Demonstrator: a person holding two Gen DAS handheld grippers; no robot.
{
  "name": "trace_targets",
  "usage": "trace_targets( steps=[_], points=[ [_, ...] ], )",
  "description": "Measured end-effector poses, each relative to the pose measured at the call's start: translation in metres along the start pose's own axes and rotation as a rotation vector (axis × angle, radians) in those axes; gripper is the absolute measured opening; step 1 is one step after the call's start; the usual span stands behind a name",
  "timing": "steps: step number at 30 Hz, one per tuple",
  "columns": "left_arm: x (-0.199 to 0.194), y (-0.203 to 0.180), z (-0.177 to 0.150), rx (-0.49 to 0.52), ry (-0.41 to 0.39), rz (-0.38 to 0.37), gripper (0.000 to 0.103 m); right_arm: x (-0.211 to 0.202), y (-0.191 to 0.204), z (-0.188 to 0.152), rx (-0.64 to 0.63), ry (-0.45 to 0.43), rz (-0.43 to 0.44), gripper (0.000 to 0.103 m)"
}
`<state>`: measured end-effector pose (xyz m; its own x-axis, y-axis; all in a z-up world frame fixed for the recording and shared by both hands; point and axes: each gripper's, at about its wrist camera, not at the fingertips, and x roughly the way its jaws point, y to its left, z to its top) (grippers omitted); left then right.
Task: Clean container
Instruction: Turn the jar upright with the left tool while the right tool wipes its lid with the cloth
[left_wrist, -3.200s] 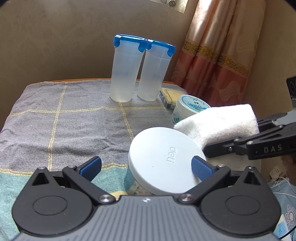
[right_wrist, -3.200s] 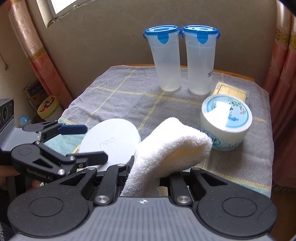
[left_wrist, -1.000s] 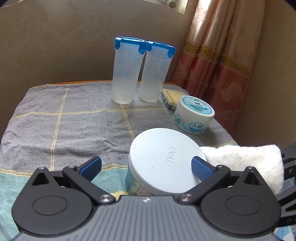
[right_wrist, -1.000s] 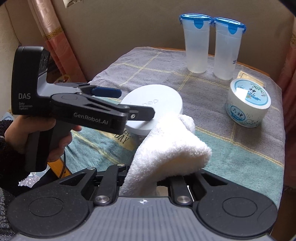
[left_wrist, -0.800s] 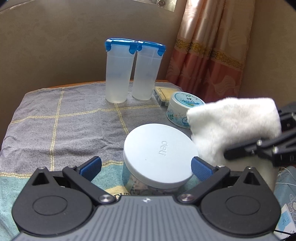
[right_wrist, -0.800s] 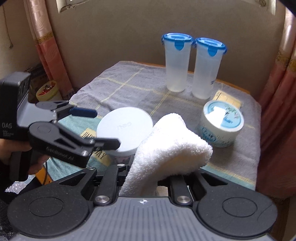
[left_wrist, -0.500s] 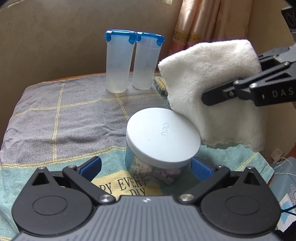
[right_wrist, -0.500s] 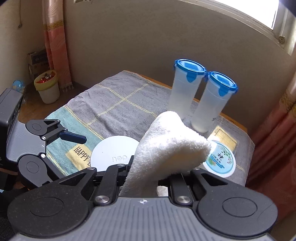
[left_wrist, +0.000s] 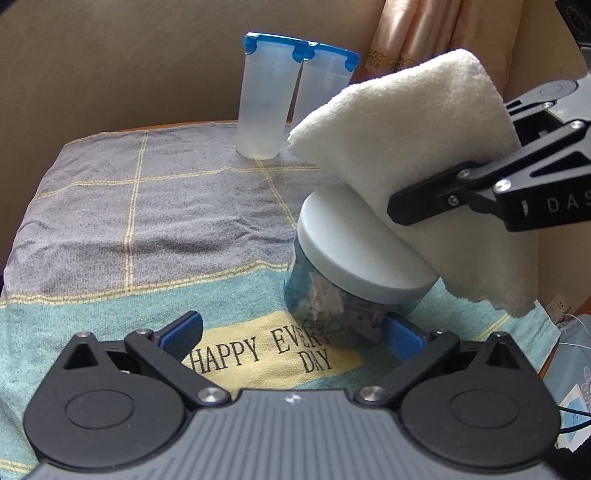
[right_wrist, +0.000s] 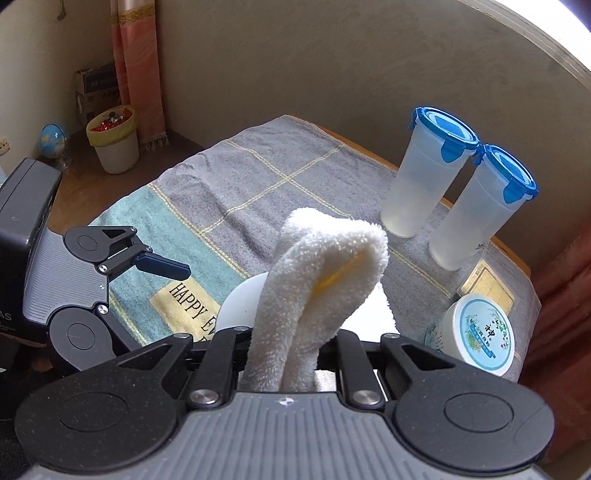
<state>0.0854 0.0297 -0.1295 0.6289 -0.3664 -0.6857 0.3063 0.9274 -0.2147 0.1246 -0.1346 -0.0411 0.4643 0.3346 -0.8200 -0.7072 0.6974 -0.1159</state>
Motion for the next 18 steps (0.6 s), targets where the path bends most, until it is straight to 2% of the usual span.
trace_targets(
  steps=[18],
  points=[
    [0.005,0.005,0.0,-0.013,0.013,0.008,0.103,0.007,0.028,0.012,-0.049,0.002,0.094,0.018]
  ],
)
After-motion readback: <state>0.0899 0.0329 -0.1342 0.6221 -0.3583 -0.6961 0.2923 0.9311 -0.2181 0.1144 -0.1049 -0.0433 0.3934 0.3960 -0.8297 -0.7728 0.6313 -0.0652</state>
